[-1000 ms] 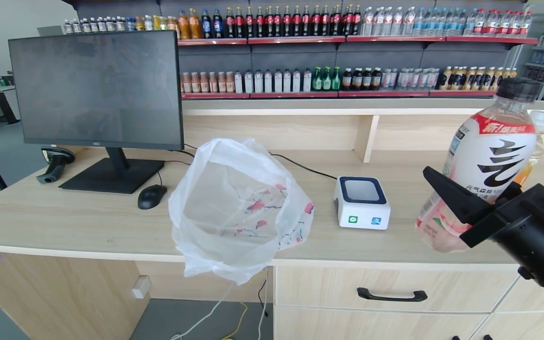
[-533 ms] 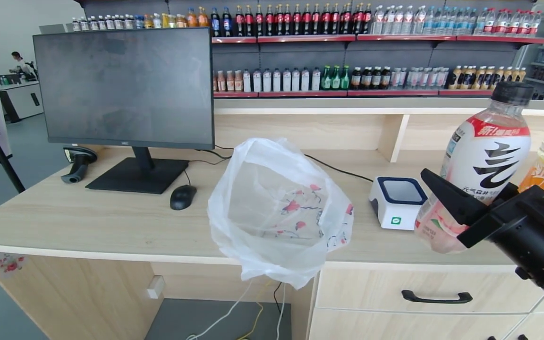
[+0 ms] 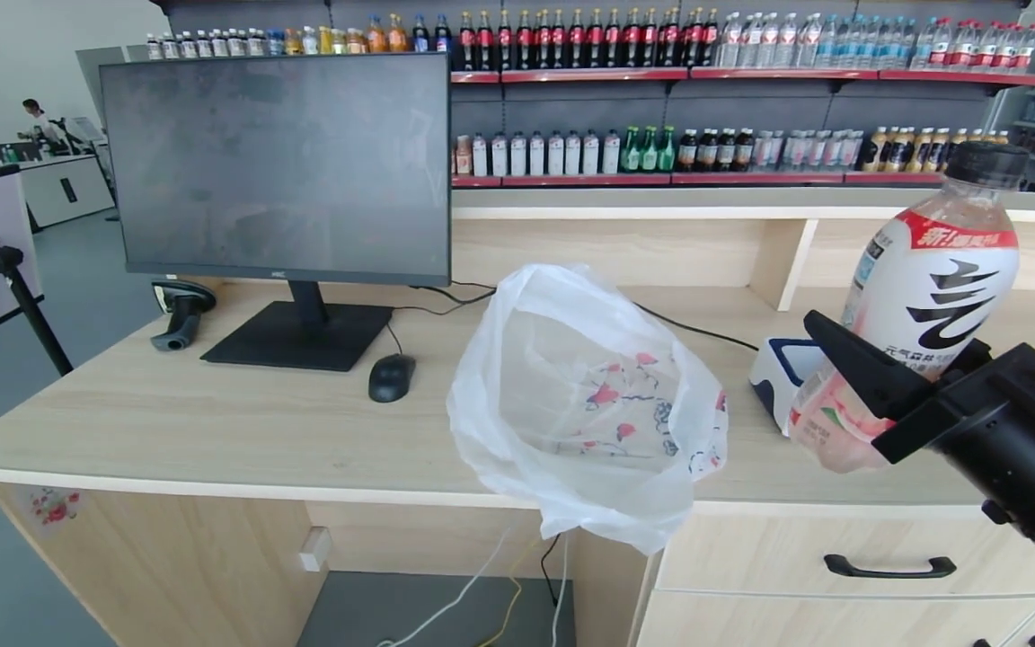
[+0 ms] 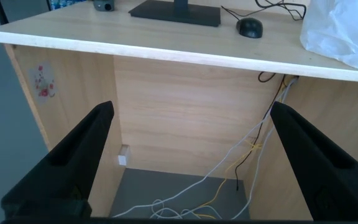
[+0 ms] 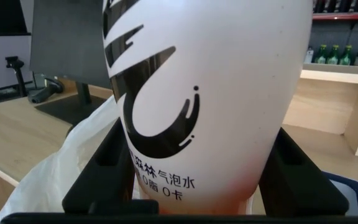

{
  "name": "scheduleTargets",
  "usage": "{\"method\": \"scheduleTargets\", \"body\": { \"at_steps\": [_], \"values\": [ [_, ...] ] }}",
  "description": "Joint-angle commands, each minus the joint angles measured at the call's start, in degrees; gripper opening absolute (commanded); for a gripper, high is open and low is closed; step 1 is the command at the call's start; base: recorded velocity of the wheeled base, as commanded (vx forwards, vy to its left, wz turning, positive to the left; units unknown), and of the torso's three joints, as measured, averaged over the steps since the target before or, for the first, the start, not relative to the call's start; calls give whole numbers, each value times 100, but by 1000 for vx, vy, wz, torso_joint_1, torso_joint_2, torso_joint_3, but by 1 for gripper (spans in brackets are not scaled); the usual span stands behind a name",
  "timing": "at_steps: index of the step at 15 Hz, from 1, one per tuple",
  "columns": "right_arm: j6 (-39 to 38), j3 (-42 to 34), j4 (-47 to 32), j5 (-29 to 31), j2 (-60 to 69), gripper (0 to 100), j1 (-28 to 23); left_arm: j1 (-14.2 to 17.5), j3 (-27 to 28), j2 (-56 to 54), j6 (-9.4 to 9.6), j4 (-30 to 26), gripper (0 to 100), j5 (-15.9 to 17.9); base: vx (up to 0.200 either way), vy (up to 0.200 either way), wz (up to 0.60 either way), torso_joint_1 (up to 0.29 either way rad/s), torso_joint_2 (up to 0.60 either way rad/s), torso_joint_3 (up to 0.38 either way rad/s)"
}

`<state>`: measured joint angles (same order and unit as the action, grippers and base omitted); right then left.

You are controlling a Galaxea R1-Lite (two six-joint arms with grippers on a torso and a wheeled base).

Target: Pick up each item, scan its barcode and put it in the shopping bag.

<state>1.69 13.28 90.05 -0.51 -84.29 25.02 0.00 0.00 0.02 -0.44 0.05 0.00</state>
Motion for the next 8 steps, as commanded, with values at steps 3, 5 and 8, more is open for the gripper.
{"method": "scheduleTargets", "body": {
  "at_steps": [3,5,8],
  "values": [
    [-20,-194,-5,-2,9,0,-23,0,0,-2,-9,4,100,0,0,0,400,2,2,-2],
    [-2,-159,-5,-2,9,0,-23,0,0,-2,-9,4,100,0,0,0,600,-7,2,2],
    [-2,-176,-5,-2,17,0,-23,0,0,-2,-9,4,100,0,0,0,600,10,2,2]
  ]
}}
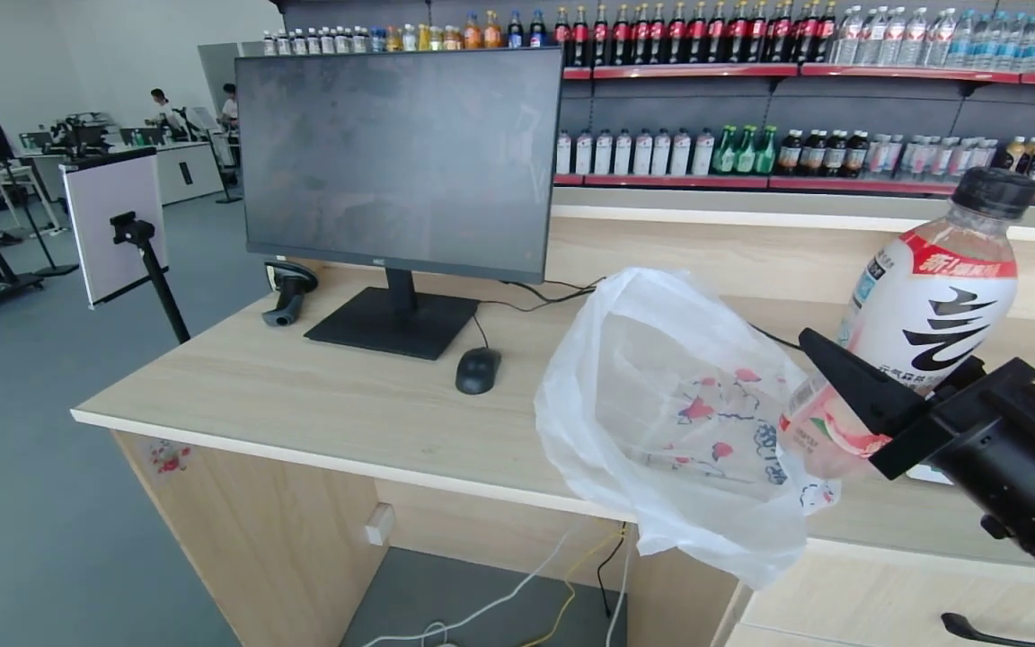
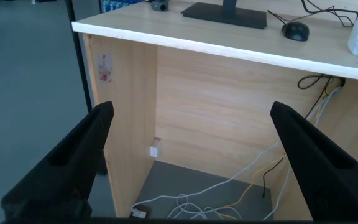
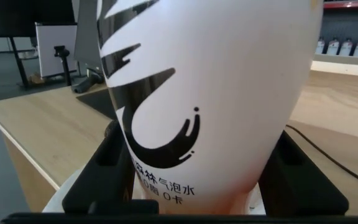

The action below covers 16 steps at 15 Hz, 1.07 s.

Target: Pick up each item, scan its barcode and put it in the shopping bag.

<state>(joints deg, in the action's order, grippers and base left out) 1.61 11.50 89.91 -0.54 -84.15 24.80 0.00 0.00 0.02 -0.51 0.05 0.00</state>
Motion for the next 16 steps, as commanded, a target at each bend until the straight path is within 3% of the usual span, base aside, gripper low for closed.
{"method": "scheduleTargets", "body": {
  "at_steps": [1,7,16],
  "values": [
    [15,11,9,1,4,0,-1,0,0,-2,-2,4,100,0,0,0,600,2,2,2],
    [-20,204,9,-17,-137,0,-1,0,0,-2,-2,4,100,0,0,0,0,0,0,0],
    [-3,1355,9,-219,-1385,0,8,0,0,-2,-10,4,100,-9,0,0,0,0,0,0]
  ]
}}
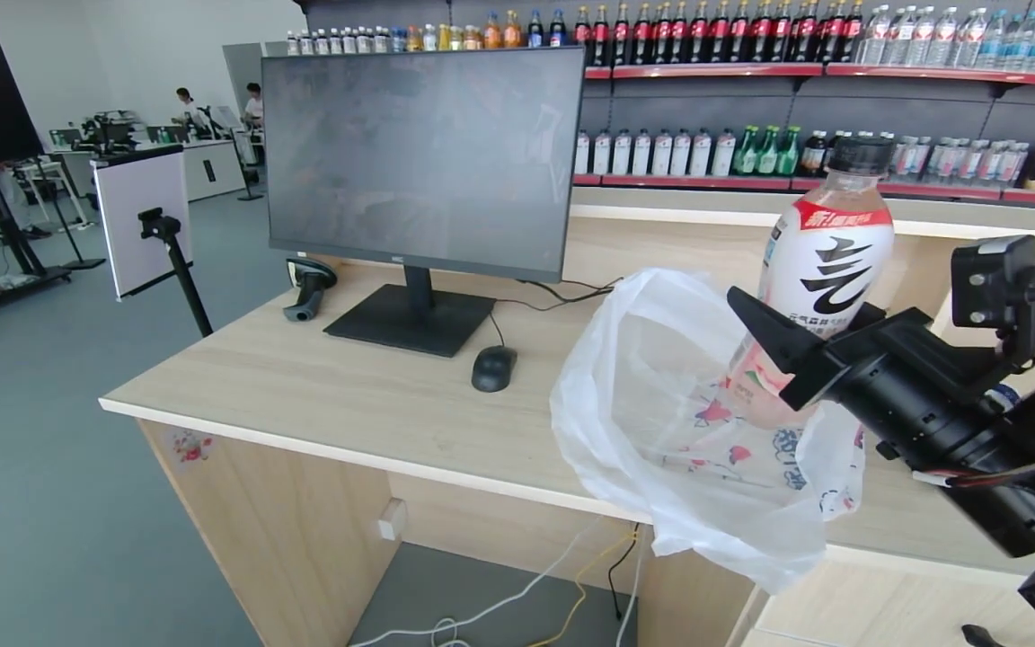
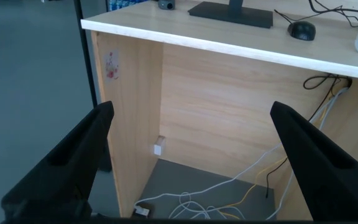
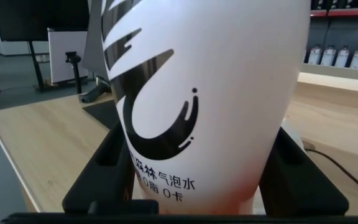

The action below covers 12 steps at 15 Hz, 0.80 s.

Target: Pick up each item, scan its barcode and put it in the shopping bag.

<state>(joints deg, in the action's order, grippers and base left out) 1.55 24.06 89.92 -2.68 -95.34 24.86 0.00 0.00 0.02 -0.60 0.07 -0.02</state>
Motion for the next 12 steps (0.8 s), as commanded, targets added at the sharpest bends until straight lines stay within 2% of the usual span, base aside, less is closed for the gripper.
{"method": "scheduleTargets", "body": {
  "at_steps": [1,4,12],
  "values": [
    [3,178,8,-13,-380,0,46,0,0,-2,-2,1,100,-6,0,0,0,0,0,0],
    [3,459,8,-180,-767,0,133,0,0,-2,-11,1,100,-6,0,0,0,0,0,0],
    [3,1241,8,-180,-1645,0,318,0,0,-2,-11,1,100,-6,0,0,0,0,0,0]
  ]
}}
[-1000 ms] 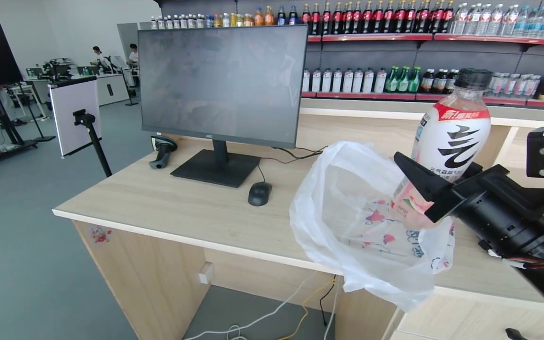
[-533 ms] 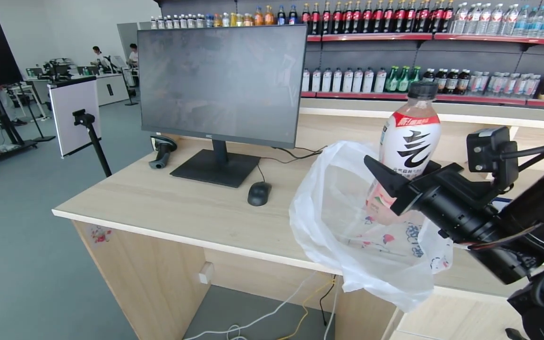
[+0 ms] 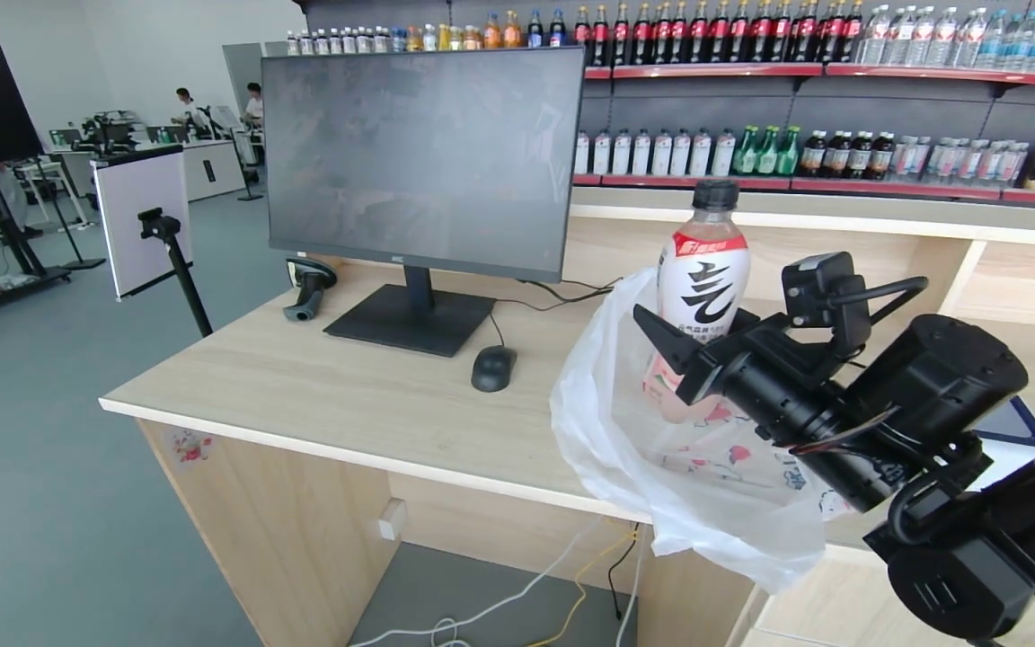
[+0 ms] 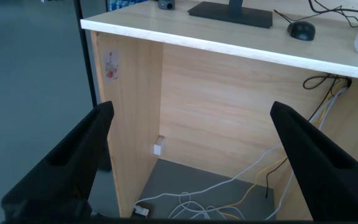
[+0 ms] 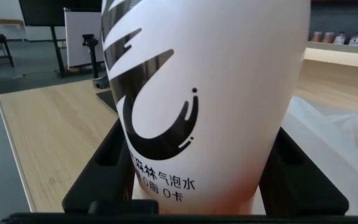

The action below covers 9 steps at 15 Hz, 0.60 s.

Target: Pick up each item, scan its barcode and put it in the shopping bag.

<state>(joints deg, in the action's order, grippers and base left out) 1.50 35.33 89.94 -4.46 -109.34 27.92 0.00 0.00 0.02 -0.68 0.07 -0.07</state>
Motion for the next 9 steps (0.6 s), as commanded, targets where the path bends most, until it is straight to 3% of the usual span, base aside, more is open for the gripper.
{"method": "scheduleTargets", "body": {
  "at_steps": [1,9],
  "values": [
    [-1,246,6,-2,-334,0,12,0,0,-2,-2,1,100,-1,0,0,0,0,0,0],
    [-1,519,6,-11,-677,0,-14,0,0,-2,-2,1,100,-1,0,0,0,0,0,0]
  ]
}}
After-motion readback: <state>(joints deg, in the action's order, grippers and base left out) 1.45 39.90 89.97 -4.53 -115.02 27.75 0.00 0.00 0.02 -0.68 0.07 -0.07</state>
